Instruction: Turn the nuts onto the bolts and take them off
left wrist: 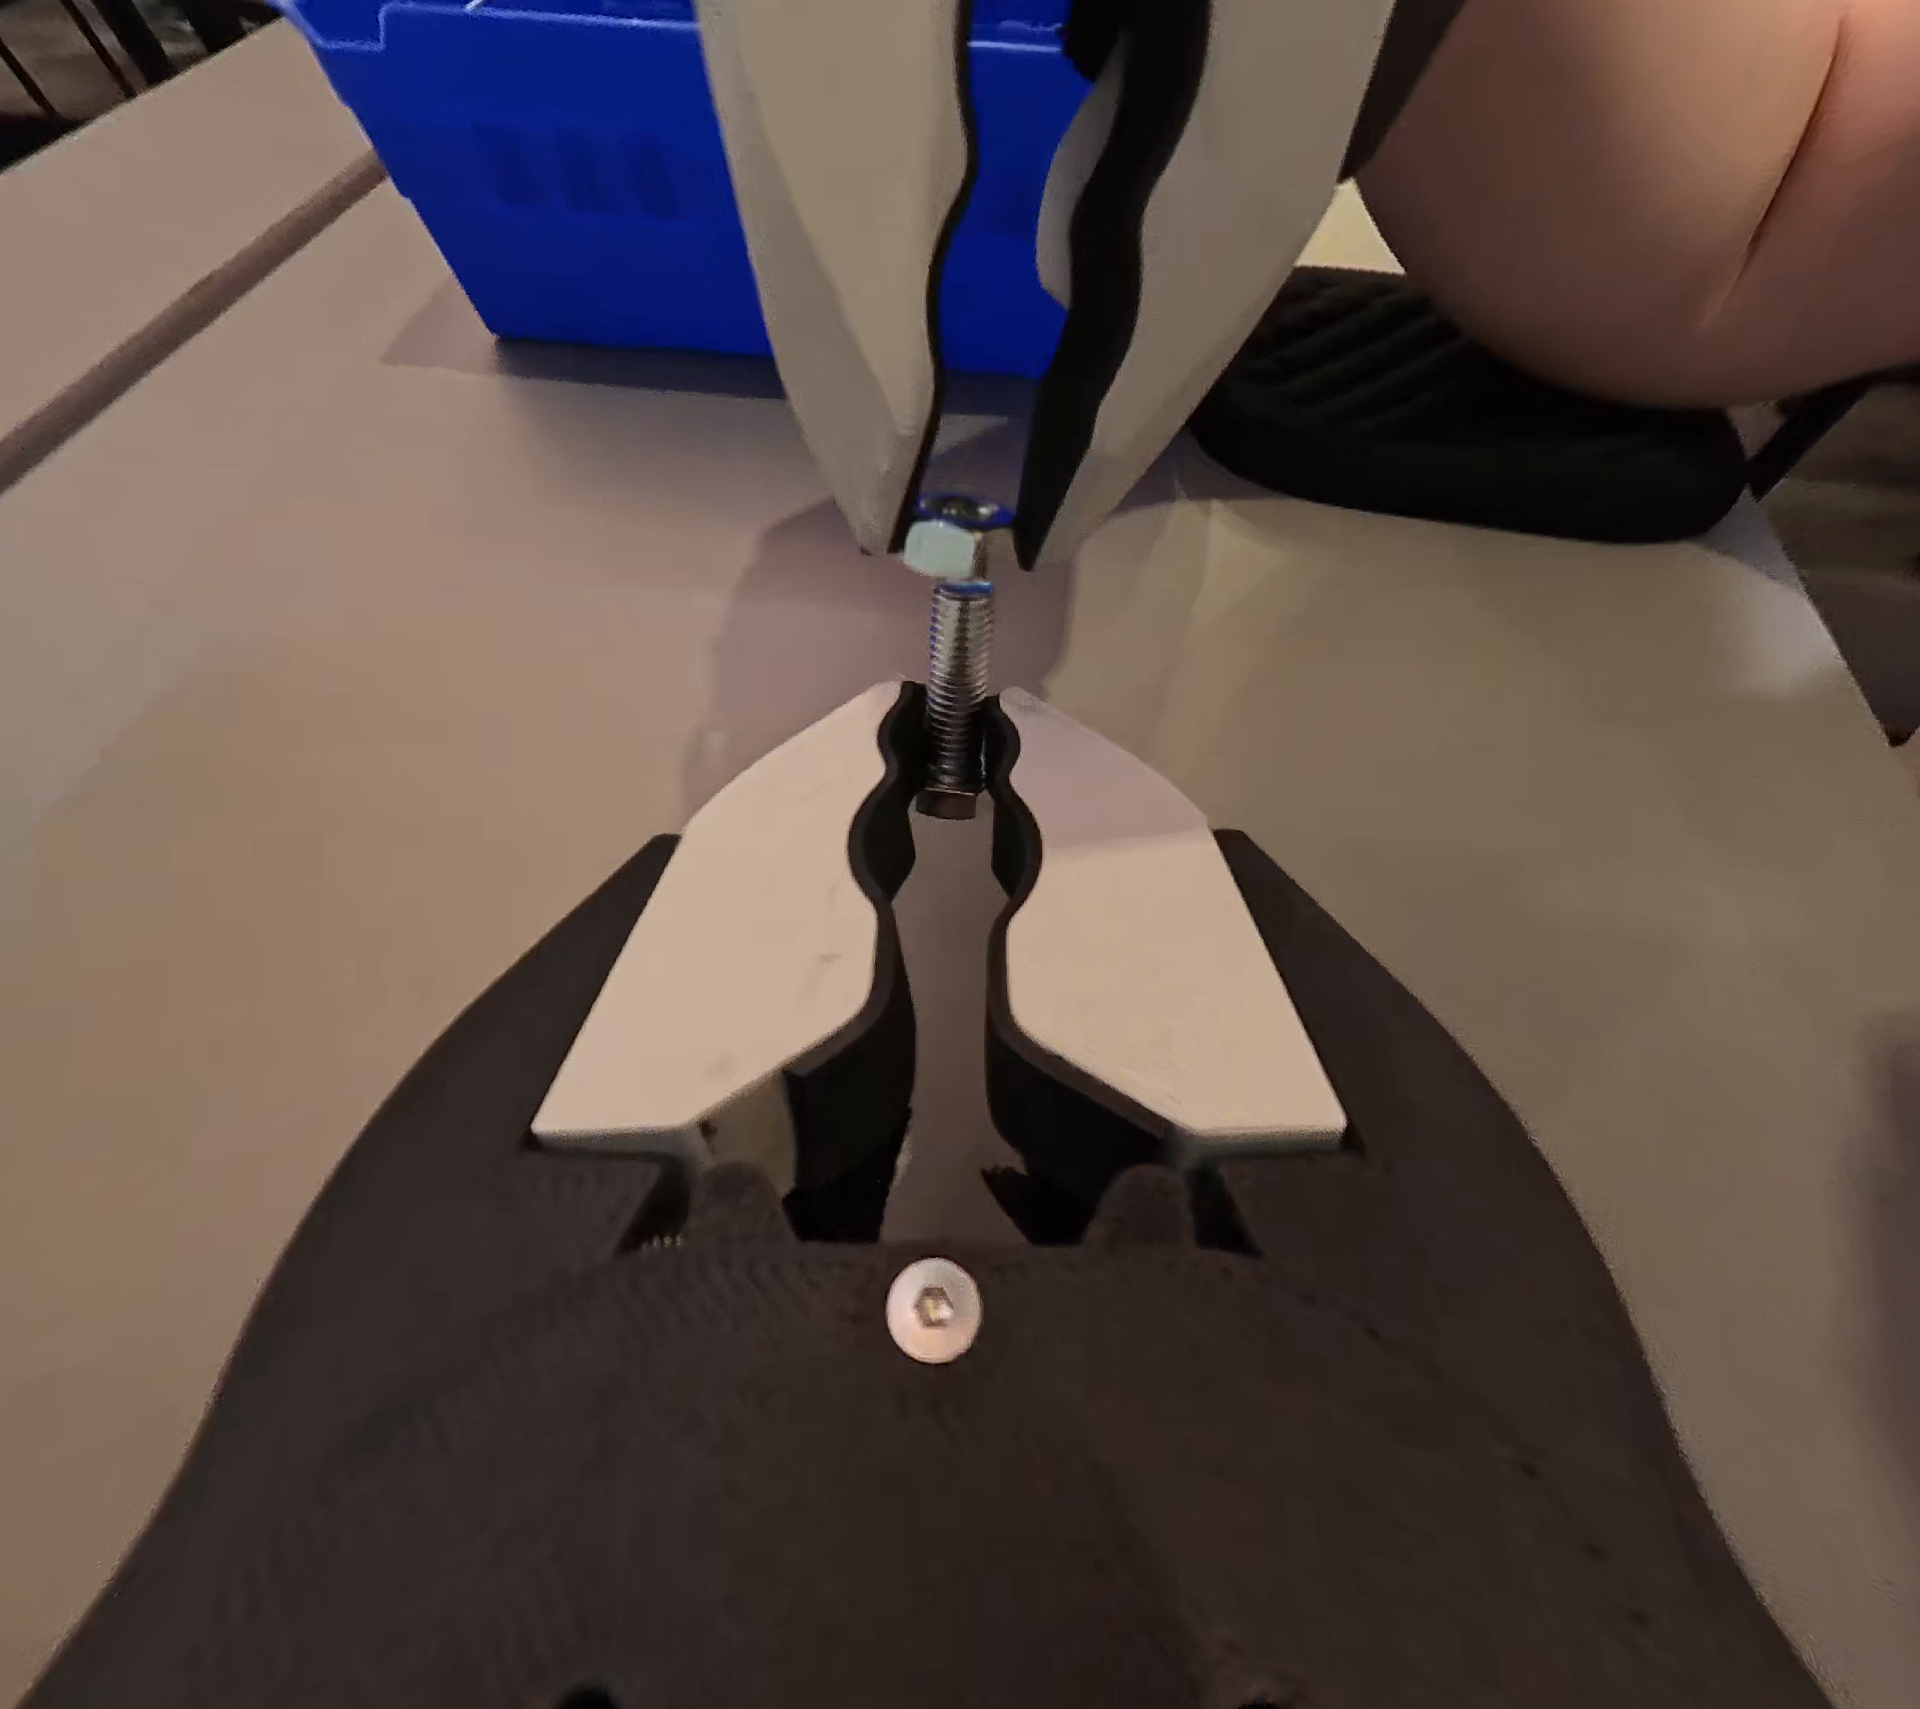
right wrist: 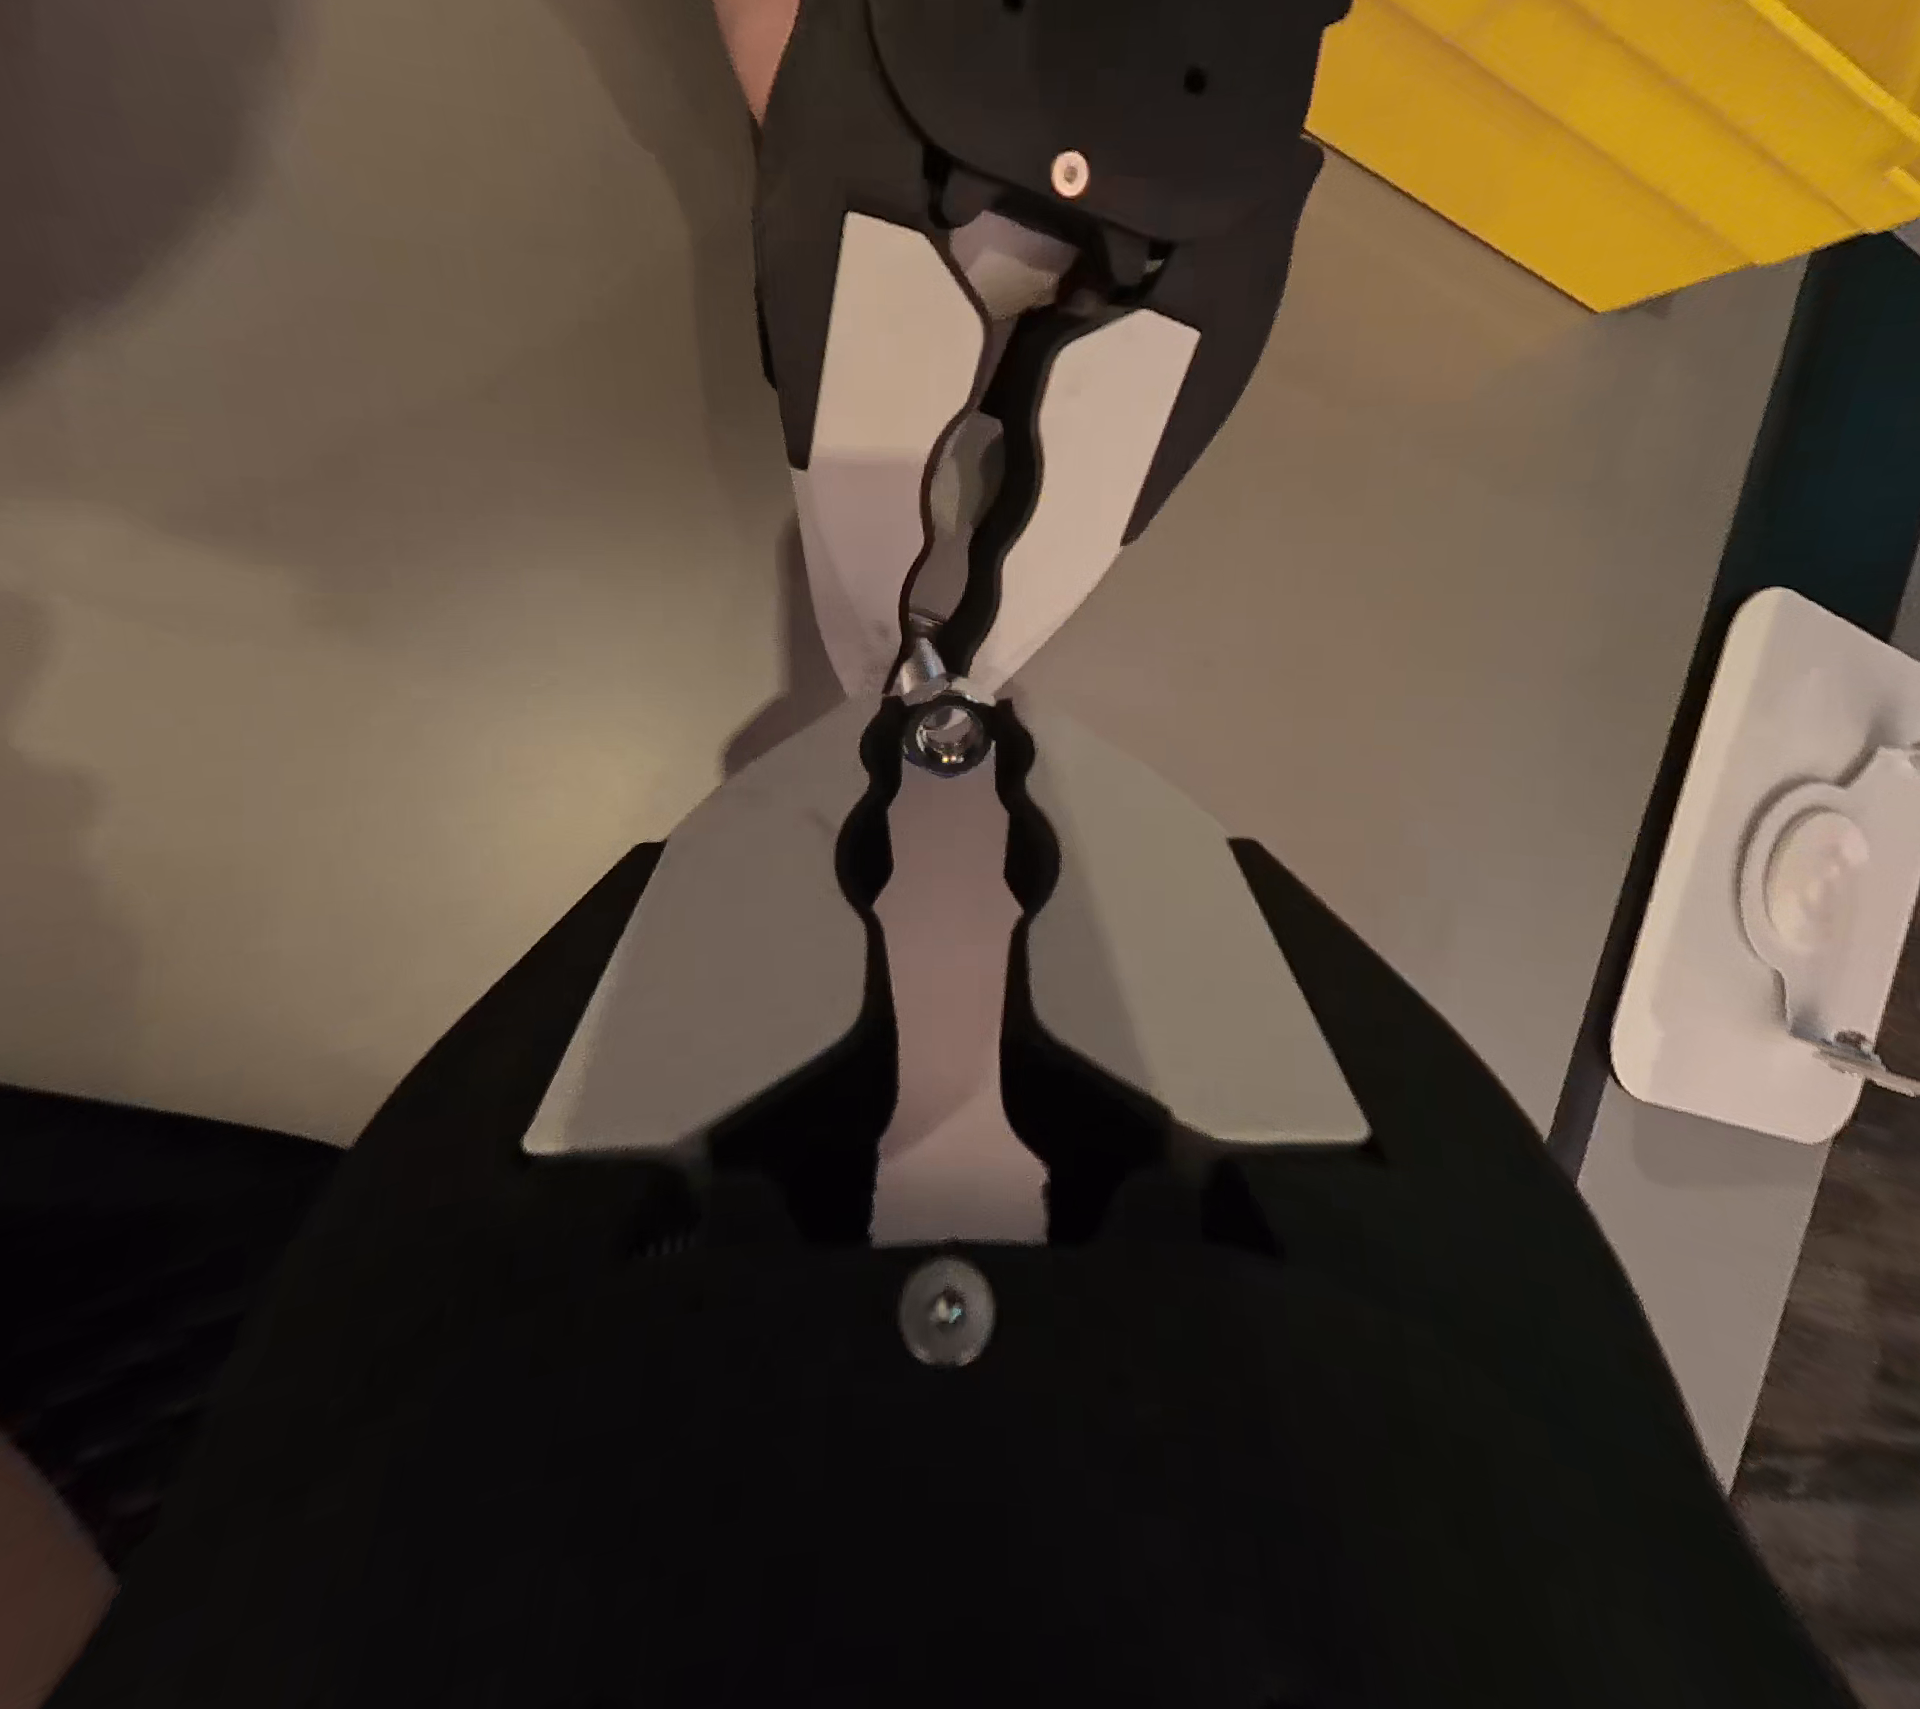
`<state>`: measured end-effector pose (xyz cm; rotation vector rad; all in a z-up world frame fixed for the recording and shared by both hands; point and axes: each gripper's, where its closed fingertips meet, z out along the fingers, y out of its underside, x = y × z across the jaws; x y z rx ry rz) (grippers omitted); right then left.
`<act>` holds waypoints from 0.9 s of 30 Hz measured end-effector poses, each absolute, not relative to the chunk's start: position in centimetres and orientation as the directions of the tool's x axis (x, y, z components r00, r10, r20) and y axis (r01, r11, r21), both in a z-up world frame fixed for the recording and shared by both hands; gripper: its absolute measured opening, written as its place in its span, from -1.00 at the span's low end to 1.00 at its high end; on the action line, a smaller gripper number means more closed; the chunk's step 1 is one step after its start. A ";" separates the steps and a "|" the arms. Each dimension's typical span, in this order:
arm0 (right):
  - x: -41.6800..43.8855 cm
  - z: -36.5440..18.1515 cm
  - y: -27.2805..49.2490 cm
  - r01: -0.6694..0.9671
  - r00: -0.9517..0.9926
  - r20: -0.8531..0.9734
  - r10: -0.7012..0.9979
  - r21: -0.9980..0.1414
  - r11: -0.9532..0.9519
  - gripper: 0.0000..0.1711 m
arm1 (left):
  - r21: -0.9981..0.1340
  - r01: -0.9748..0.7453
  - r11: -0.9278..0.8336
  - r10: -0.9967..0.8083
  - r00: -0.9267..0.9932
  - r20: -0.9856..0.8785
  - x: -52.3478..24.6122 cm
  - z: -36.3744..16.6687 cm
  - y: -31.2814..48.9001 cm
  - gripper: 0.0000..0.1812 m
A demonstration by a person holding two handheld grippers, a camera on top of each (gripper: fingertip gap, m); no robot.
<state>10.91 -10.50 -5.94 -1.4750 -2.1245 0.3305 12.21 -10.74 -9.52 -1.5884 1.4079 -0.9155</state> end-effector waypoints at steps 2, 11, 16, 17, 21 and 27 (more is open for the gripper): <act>11.0 -6.0 -11.2 0.785 -0.296 0.266 0.917 -0.480 0.392 -0.78 | -0.916 -0.399 -0.023 -0.995 0.100 -0.019 12.4 -9.2 -11.2 -0.89; 11.2 -6.1 -12.5 0.772 -0.371 0.307 0.876 -0.422 0.475 -0.78 | -0.901 -0.430 0.057 -0.996 0.036 -0.080 12.6 -9.0 -12.4 -0.89; 11.1 -5.9 -12.3 0.808 -0.317 0.299 0.900 -0.411 0.421 -0.78 | -0.898 -0.435 0.067 -0.994 0.053 -0.100 12.5 -8.8 -12.2 -0.90; 11.0 -5.8 -12.0 0.827 -0.274 0.273 0.922 -0.423 0.371 -0.78 | -0.898 -0.436 0.064 -0.992 0.073 -0.106 12.4 -8.7 -11.9 -0.89; 10.5 -5.4 -10.4 0.861 -0.062 0.157 0.986 -0.491 0.132 -0.79 | -0.895 -0.443 0.044 -0.975 0.176 -0.135 11.9 -8.4 -10.3 -0.89; 9.1 -4.5 -8.1 0.772 0.185 -0.045 0.982 -0.611 -0.173 -0.79 | -0.910 -0.414 -0.024 -0.943 0.313 -0.118 10.6 -7.5 -8.1 -0.90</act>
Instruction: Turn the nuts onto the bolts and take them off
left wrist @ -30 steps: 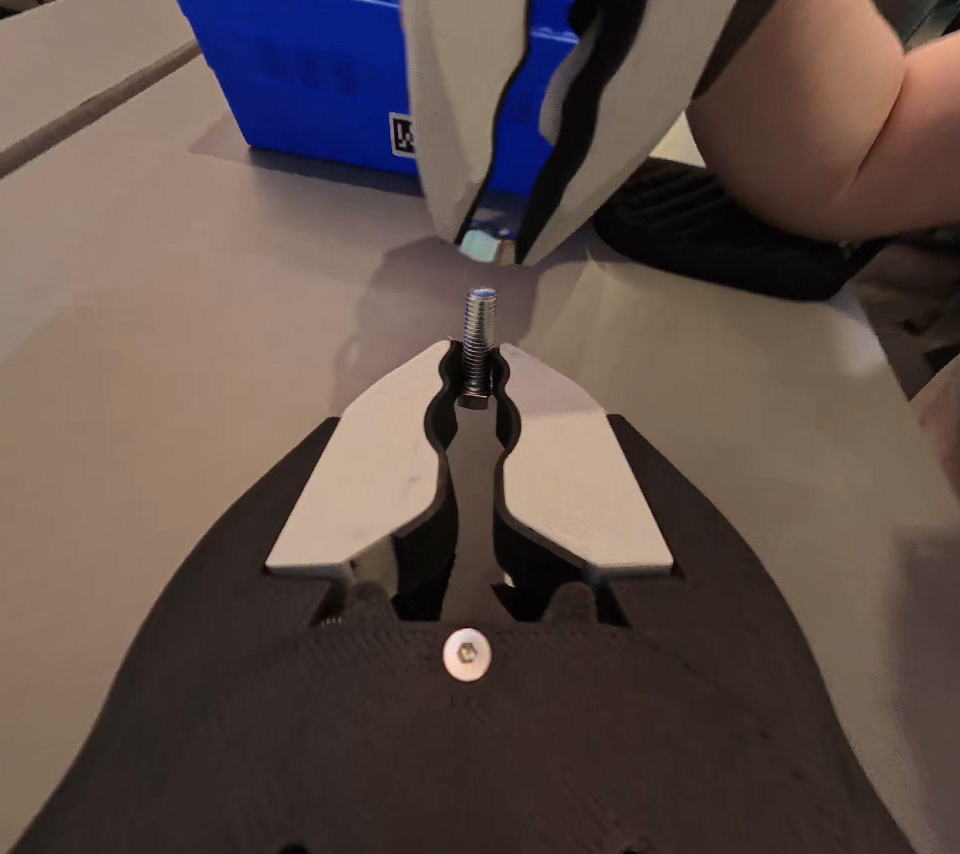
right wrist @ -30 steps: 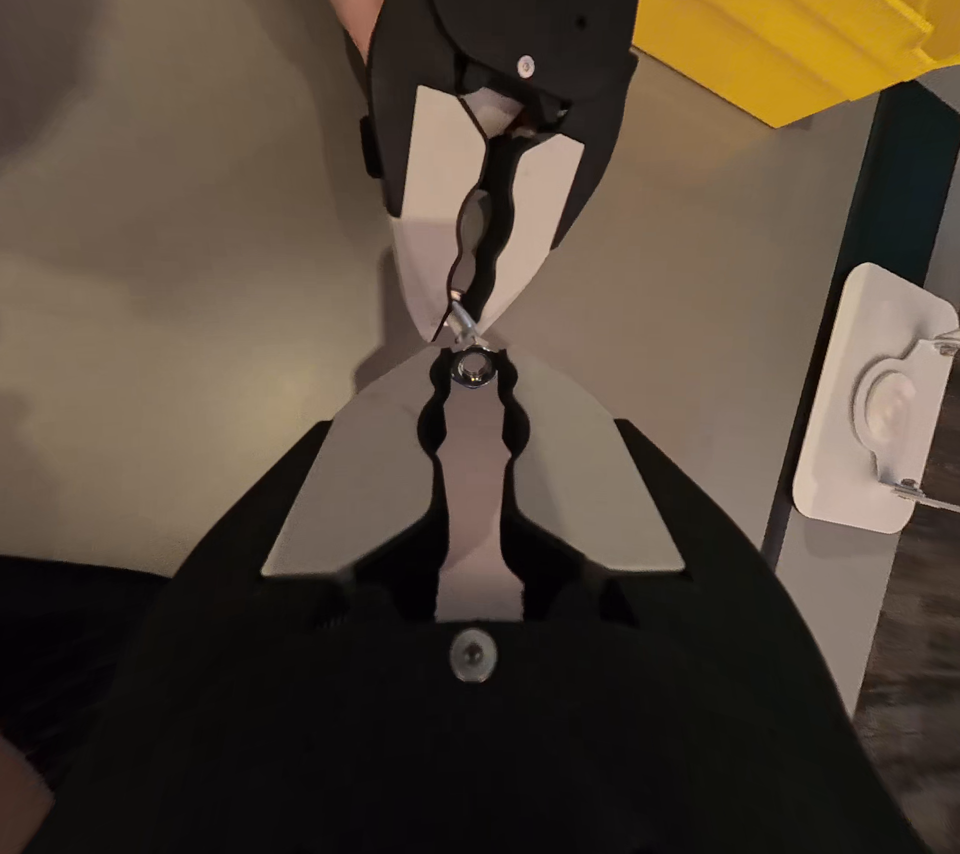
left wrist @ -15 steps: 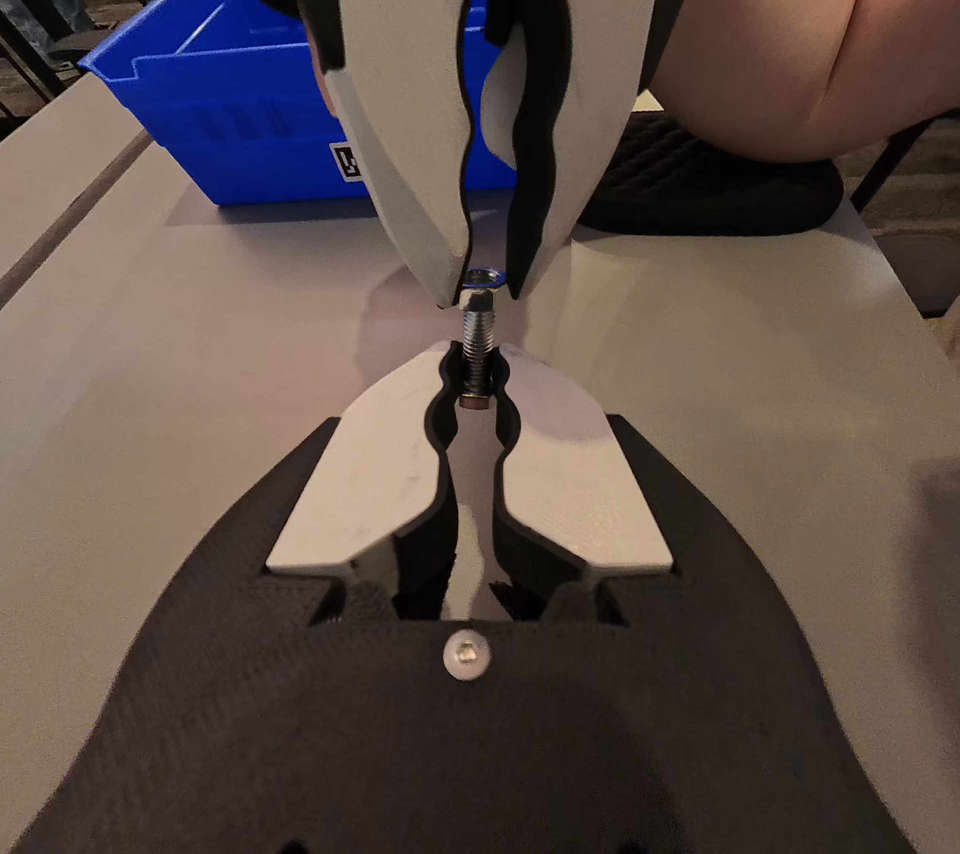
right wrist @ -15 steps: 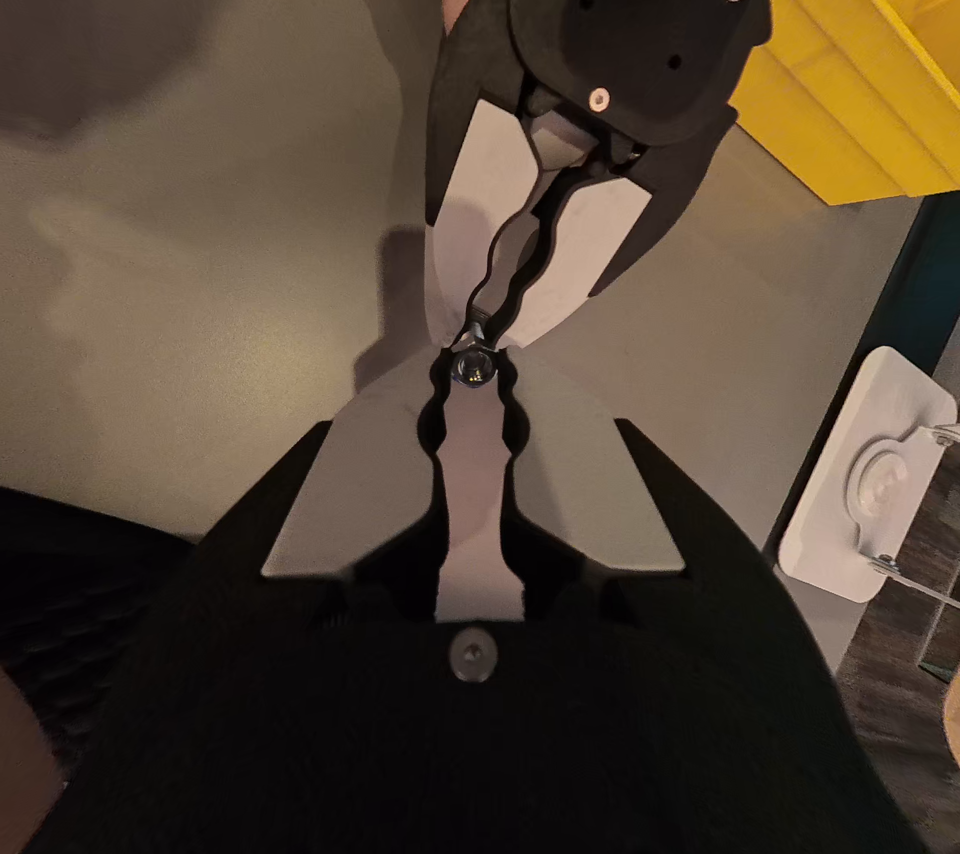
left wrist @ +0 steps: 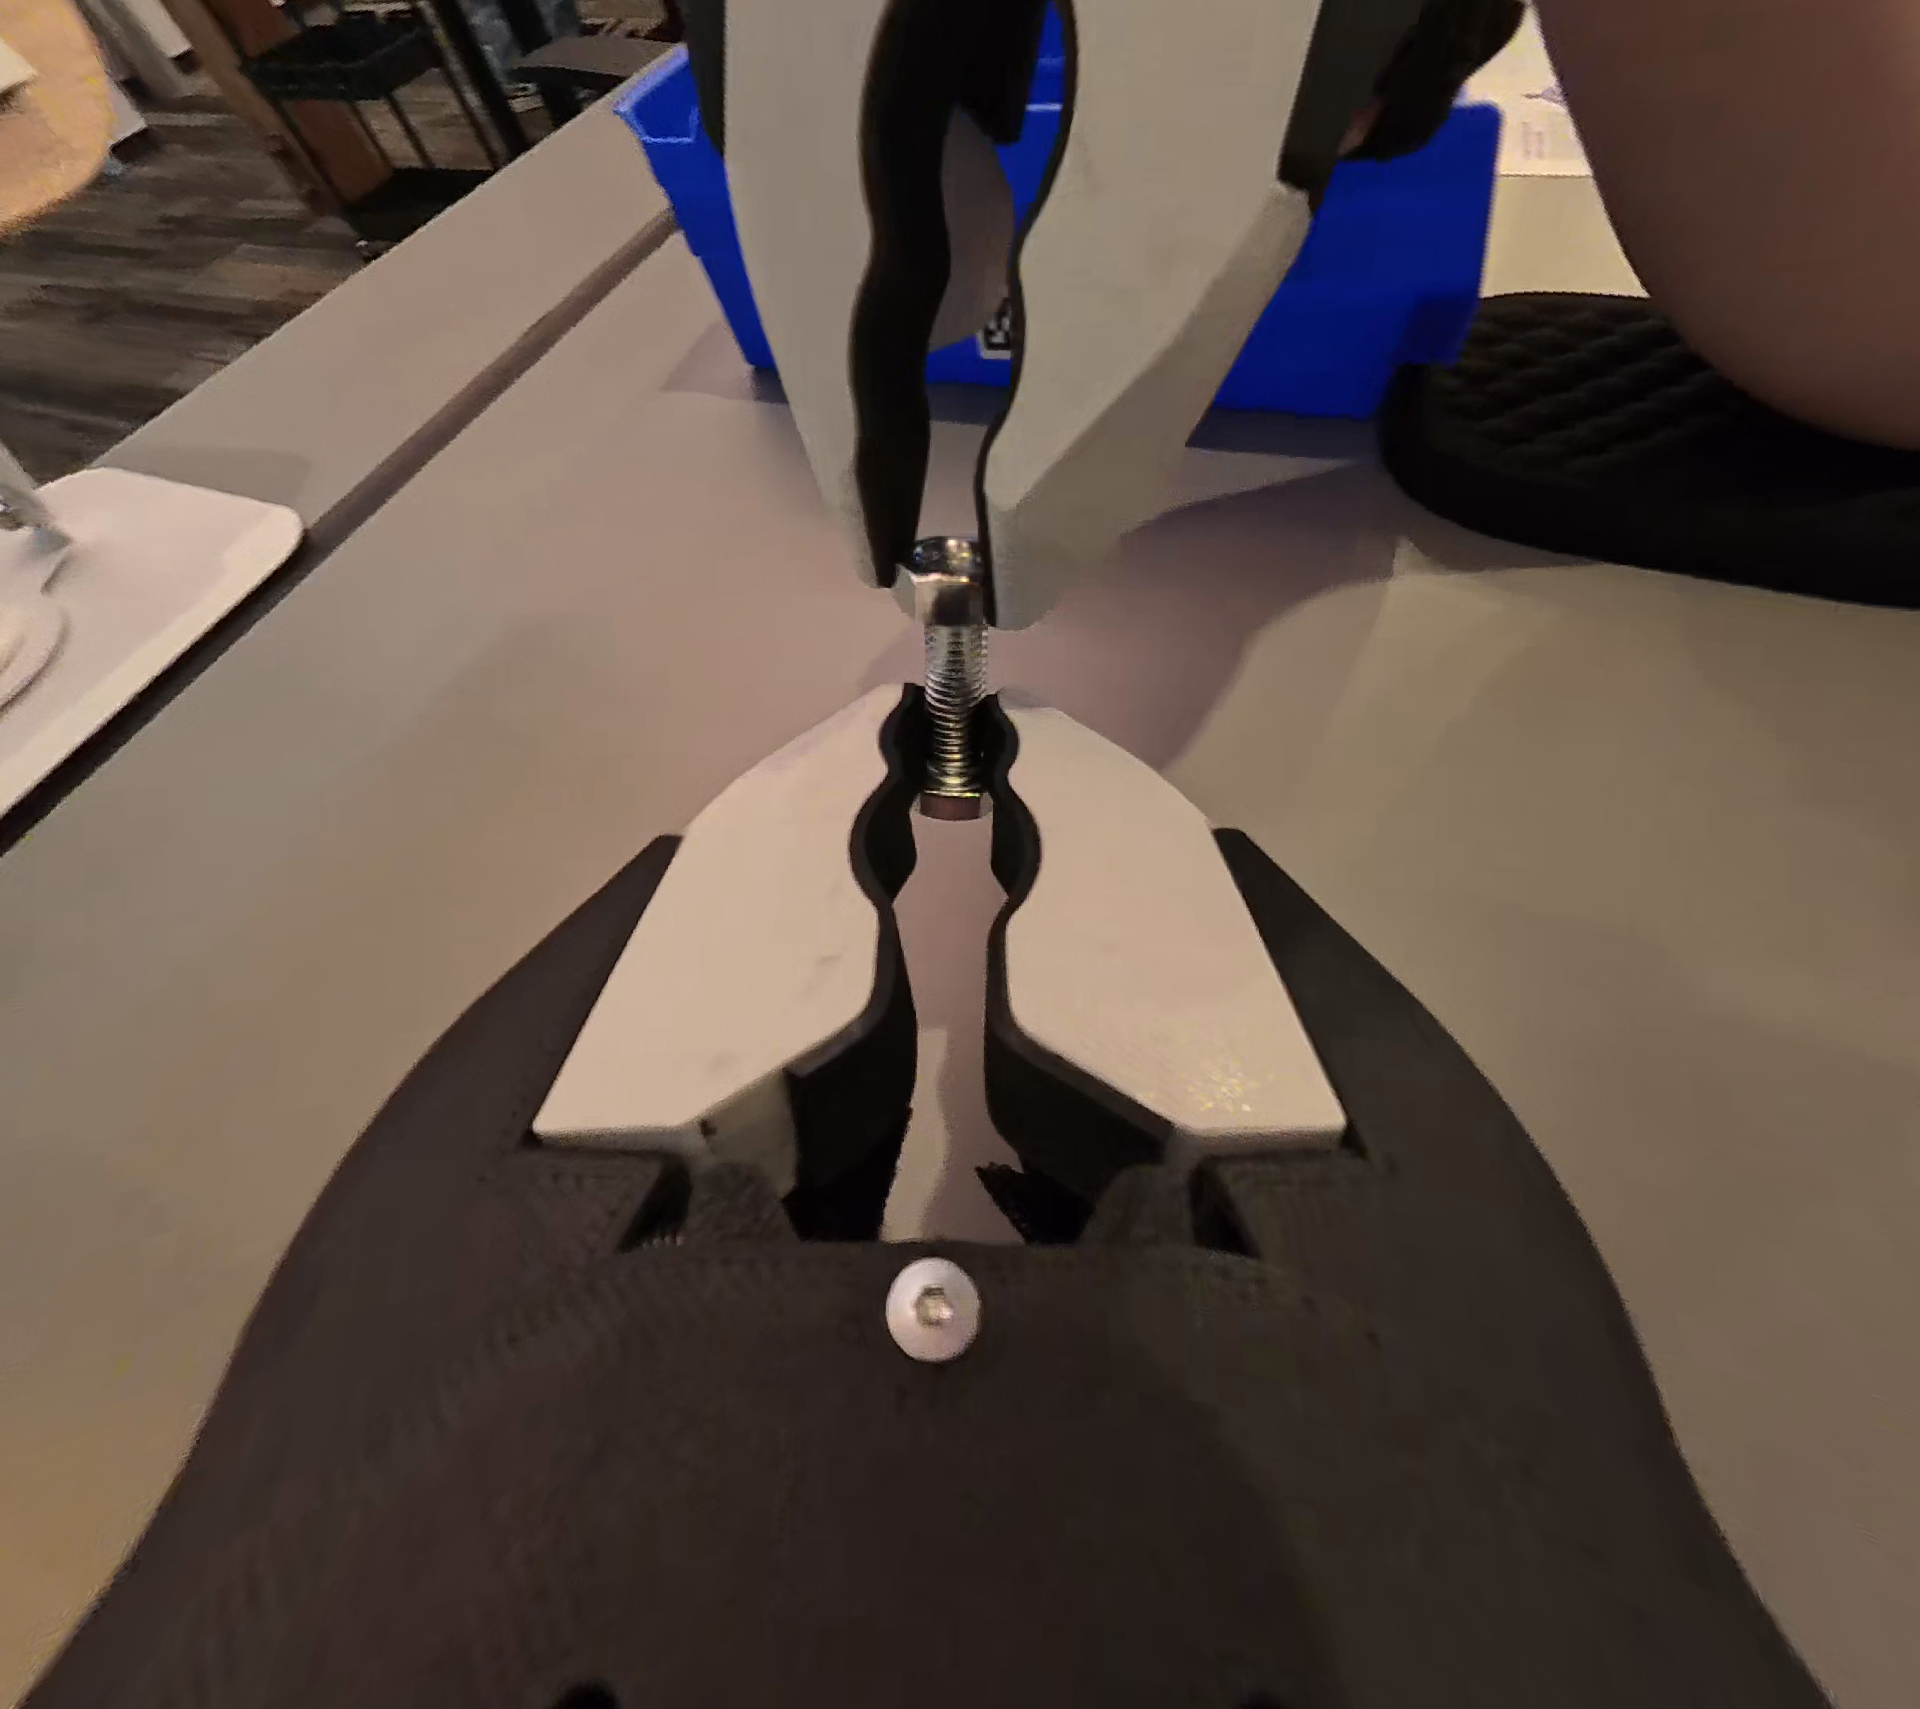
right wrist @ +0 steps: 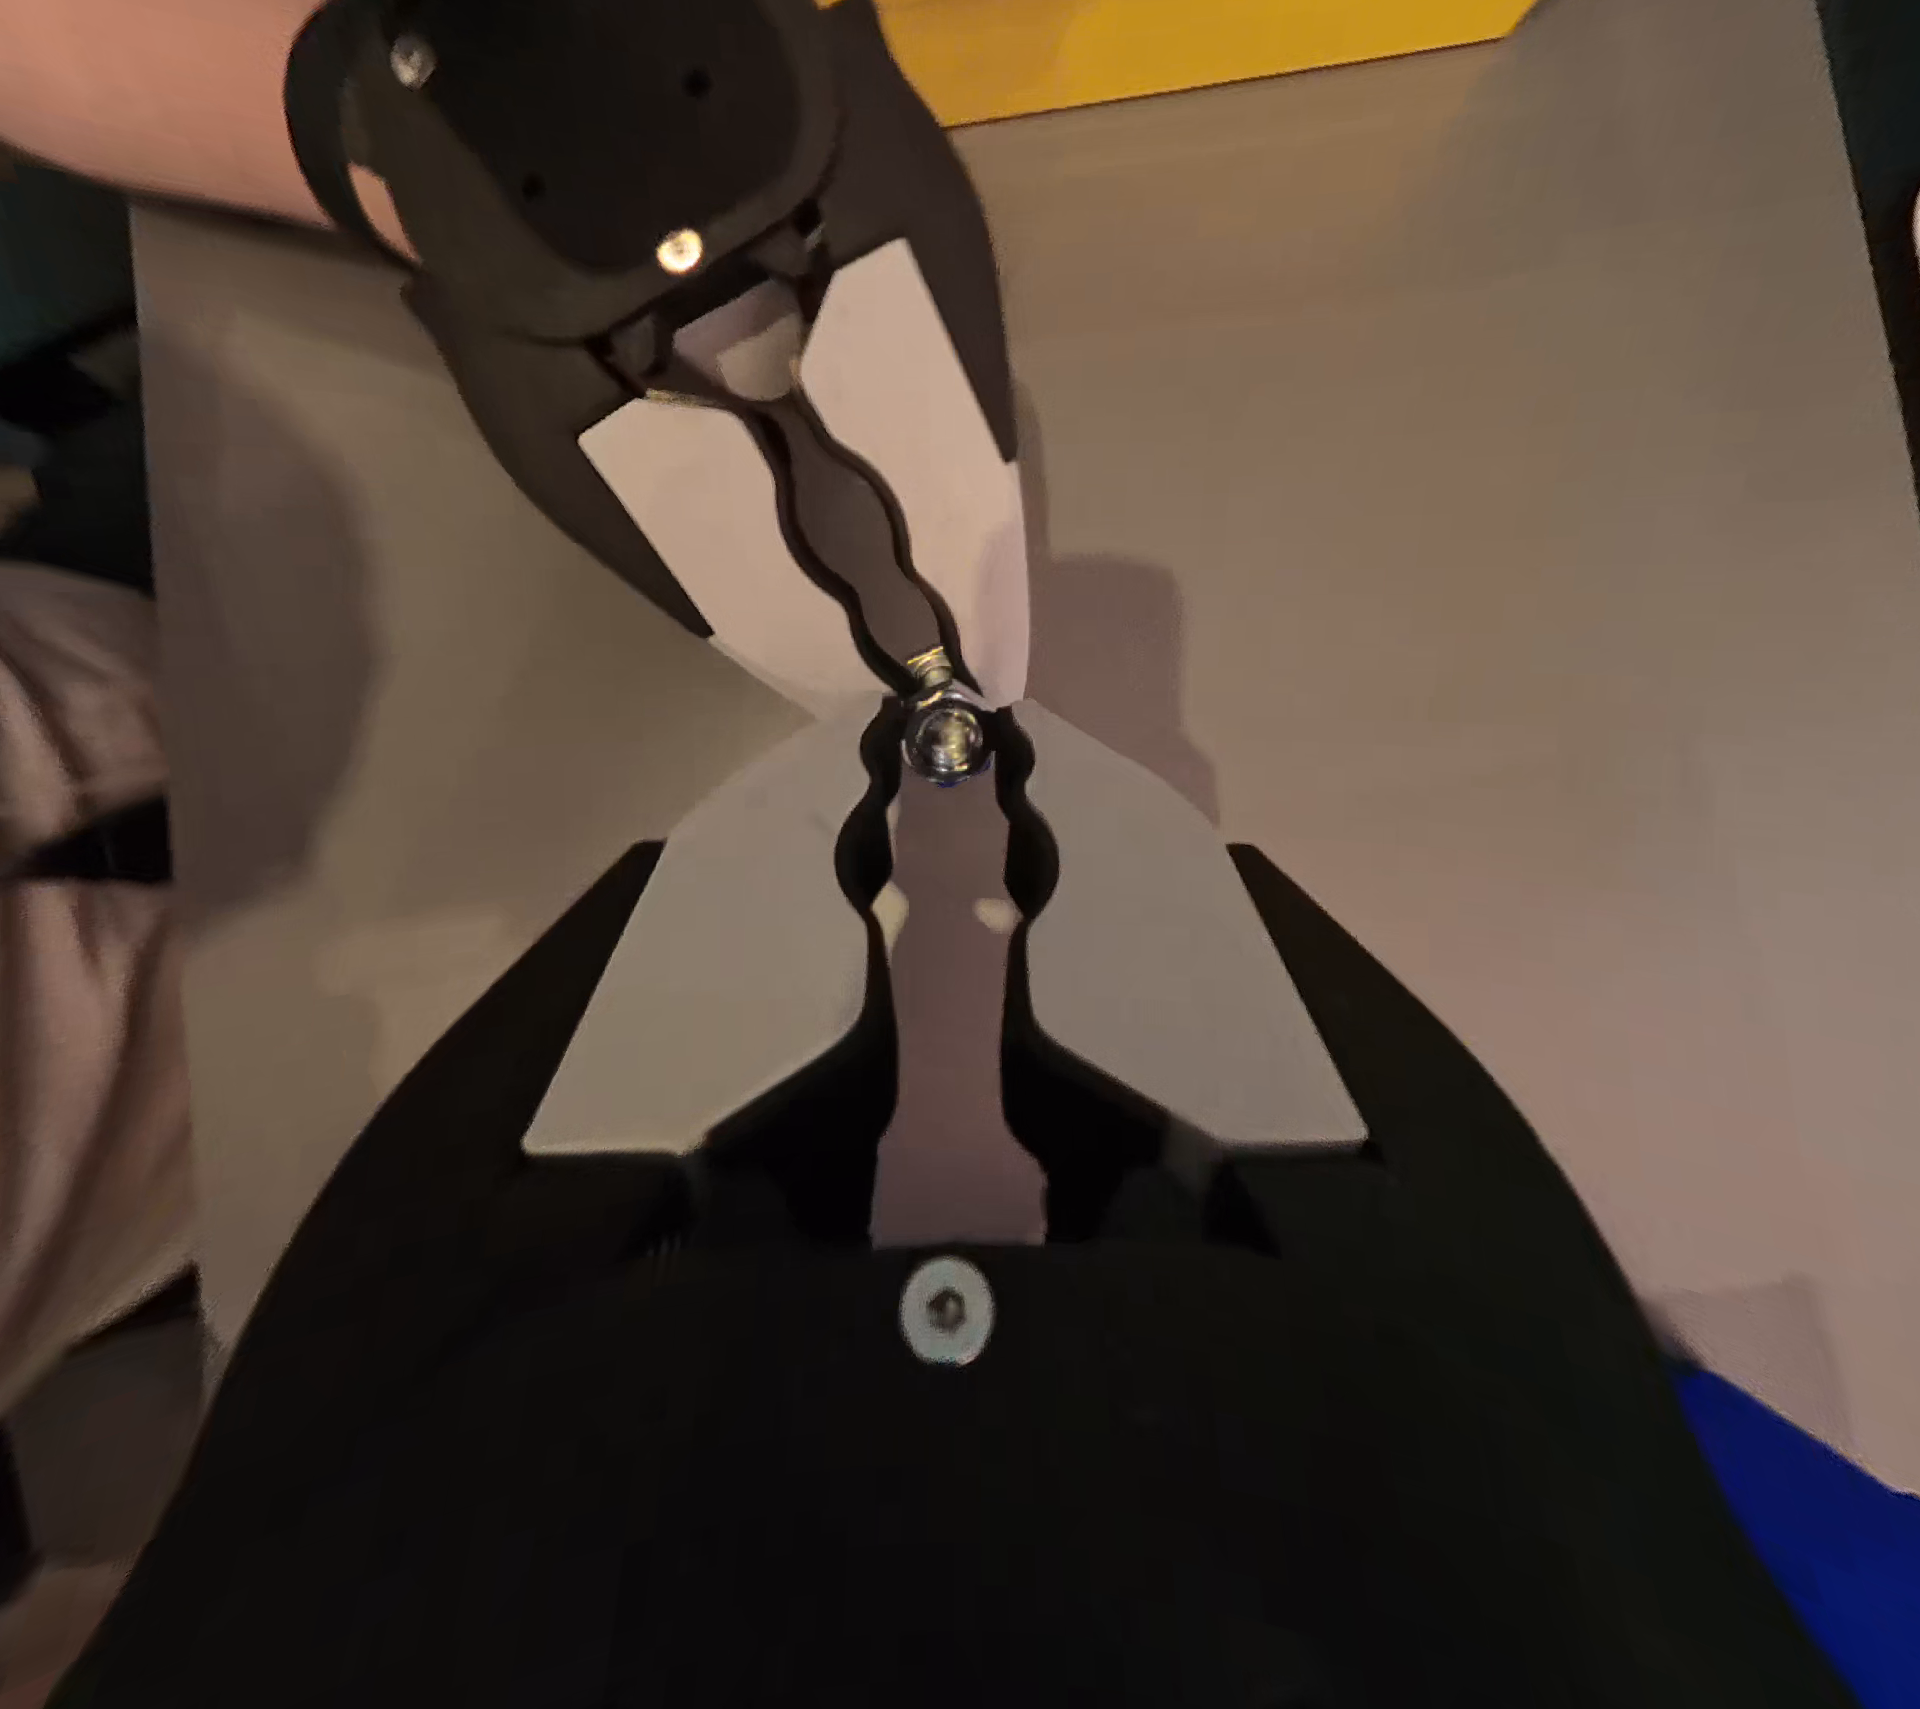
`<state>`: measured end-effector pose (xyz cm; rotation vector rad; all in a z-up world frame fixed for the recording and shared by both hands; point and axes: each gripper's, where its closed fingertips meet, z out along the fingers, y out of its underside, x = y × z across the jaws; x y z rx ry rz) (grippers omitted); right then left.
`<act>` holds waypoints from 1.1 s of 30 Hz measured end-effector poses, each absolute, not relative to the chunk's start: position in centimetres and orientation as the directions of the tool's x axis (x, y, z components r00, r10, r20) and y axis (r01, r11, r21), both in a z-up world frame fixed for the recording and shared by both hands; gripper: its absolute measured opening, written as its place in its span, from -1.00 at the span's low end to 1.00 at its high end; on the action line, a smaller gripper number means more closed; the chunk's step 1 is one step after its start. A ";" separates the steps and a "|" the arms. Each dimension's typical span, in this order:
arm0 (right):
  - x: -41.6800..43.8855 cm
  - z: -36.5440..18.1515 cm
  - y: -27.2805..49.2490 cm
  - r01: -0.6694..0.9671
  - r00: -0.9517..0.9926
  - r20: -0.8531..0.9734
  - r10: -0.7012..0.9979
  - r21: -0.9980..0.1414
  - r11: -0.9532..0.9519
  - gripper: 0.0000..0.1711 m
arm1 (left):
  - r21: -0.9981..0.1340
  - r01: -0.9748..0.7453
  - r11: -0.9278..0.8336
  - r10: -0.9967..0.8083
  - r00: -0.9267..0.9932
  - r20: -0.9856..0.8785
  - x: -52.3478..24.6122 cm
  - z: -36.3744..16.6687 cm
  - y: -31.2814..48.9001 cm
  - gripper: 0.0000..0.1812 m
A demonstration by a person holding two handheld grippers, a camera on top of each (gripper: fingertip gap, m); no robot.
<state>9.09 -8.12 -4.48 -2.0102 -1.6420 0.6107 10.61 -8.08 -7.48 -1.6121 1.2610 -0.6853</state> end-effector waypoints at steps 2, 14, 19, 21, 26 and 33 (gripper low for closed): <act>8.8 -4.5 -7.6 0.745 0.251 -0.099 0.963 -0.616 -0.257 -0.79 | -0.903 -0.429 -0.026 -0.928 0.347 -0.138 10.2 -7.5 -7.5 -0.90; 7.5 -4.0 -6.1 0.607 0.381 -0.238 0.894 -0.665 -0.436 -0.79 | -0.910 -0.410 -0.063 -0.880 0.452 -0.142 8.9 -7.0 -5.8 -0.90; 7.0 -2.9 -6.3 0.582 0.340 -0.223 0.914 -0.713 -0.391 -0.71 | -0.930 -0.360 -0.074 -0.887 0.450 -0.103 8.9 -6.2 -5.9 -0.89; 7.1 -2.2 -6.0 0.574 0.336 -0.181 0.924 -0.738 -0.354 -0.64 | -0.938 -0.337 -0.086 -0.888 0.452 -0.081 8.7 -6.0 -5.9 -0.89; 8.0 -1.0 -6.3 0.616 0.232 0.018 0.973 -0.776 -0.133 -0.51 | -0.965 -0.236 -0.113 -0.903 0.430 0.000 8.7 -4.8 -6.1 -0.89; 6.9 -0.7 -7.7 0.625 0.147 0.090 0.985 -0.780 -0.022 -0.48 | -0.981 -0.168 -0.100 -0.911 0.412 0.022 8.5 -3.6 -6.4 -0.90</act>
